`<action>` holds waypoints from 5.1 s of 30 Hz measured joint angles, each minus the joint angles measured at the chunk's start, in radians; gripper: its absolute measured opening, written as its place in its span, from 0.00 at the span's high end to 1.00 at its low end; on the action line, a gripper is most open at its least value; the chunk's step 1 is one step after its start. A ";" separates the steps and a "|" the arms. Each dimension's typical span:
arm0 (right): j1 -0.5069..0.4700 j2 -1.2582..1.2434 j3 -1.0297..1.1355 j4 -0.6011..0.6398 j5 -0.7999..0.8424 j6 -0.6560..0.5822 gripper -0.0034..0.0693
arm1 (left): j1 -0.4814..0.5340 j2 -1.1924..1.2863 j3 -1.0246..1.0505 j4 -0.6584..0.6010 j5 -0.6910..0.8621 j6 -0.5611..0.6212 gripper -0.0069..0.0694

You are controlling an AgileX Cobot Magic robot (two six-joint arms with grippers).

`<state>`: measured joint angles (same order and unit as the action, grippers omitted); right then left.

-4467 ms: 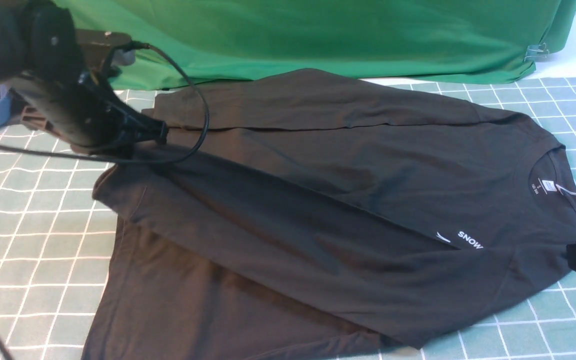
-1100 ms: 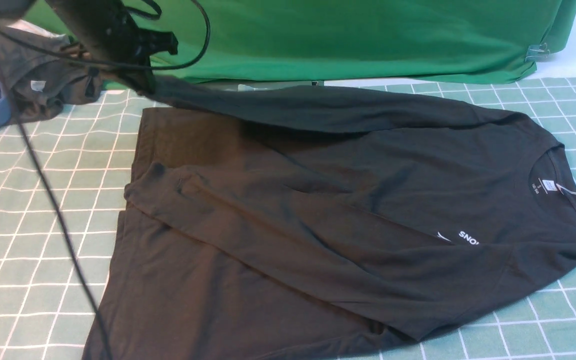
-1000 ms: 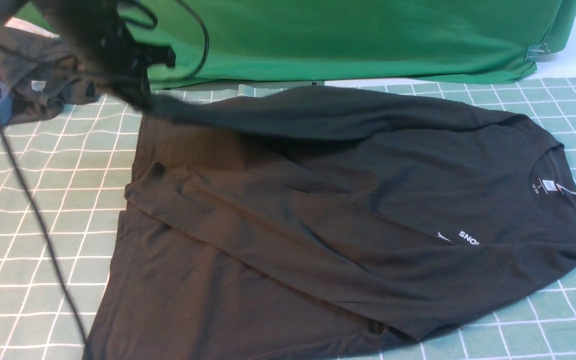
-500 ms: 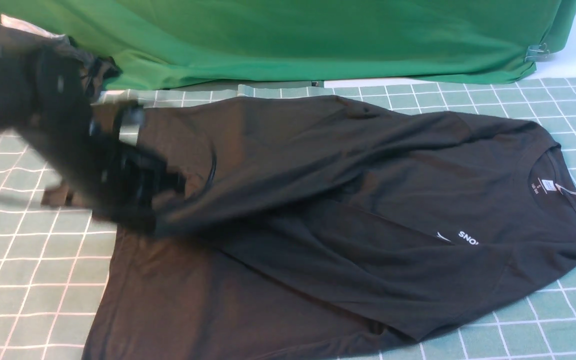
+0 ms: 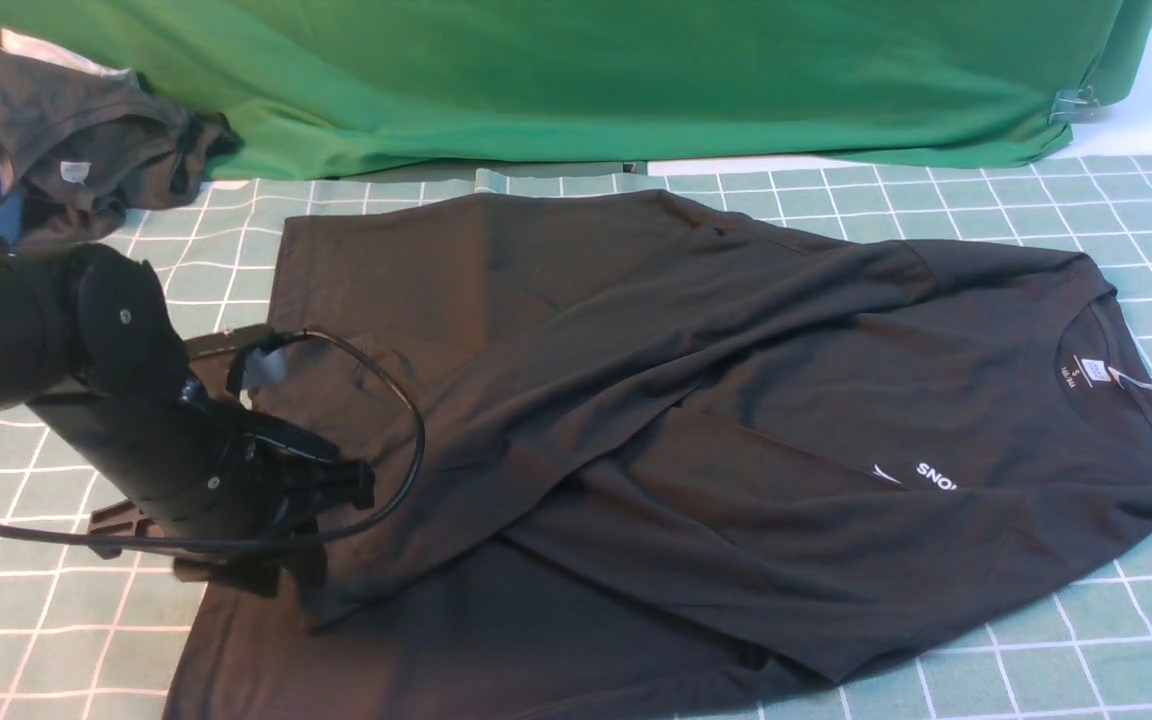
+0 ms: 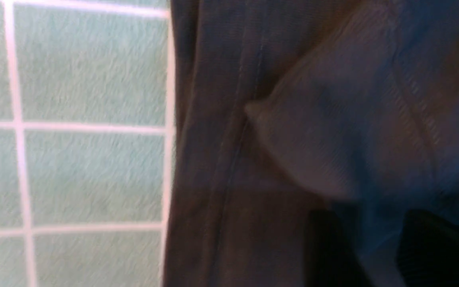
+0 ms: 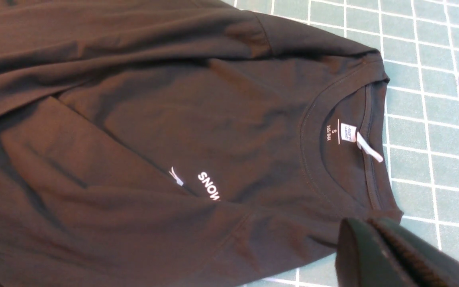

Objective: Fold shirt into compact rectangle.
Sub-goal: 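Fold the left side of the dark shirt inward over its body with the left gripper, then grasp the near edge of the shirt at its hem and shoulder corners, then fold the black garment in half by bringing its near edge over to the far edge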

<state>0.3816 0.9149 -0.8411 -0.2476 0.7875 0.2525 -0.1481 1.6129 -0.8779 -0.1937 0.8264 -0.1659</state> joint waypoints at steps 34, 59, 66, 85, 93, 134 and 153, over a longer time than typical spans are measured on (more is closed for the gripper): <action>0.000 0.030 -0.007 0.098 0.081 -0.046 0.91 | -0.002 -0.223 0.271 0.152 -0.038 -0.037 0.89; 0.218 0.615 -0.057 0.384 0.071 -0.681 0.21 | -0.002 -0.562 0.271 0.238 0.100 -0.039 0.90; 0.221 0.766 -0.058 0.352 0.005 -0.689 0.21 | -0.002 -0.562 0.271 0.238 0.091 -0.039 0.89; 0.221 0.686 -0.064 0.350 0.163 -0.646 0.90 | -0.002 -0.666 0.254 0.143 0.090 -0.058 0.89; 0.221 0.483 -0.064 0.397 0.312 -0.641 0.90 | -0.002 -0.817 0.198 0.121 0.182 -0.130 0.89; -0.069 1.306 -1.103 0.287 0.255 -0.819 0.91 | 0.177 0.442 -0.877 0.023 -0.057 -0.064 0.89; -0.081 1.346 -1.143 0.299 0.088 -0.768 0.52 | 0.177 0.506 -0.910 0.203 -0.089 -0.178 0.56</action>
<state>0.3002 2.2604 -1.9839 0.0512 0.8750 -0.5152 0.0289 2.1184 -1.7881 0.0093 0.7372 -0.3437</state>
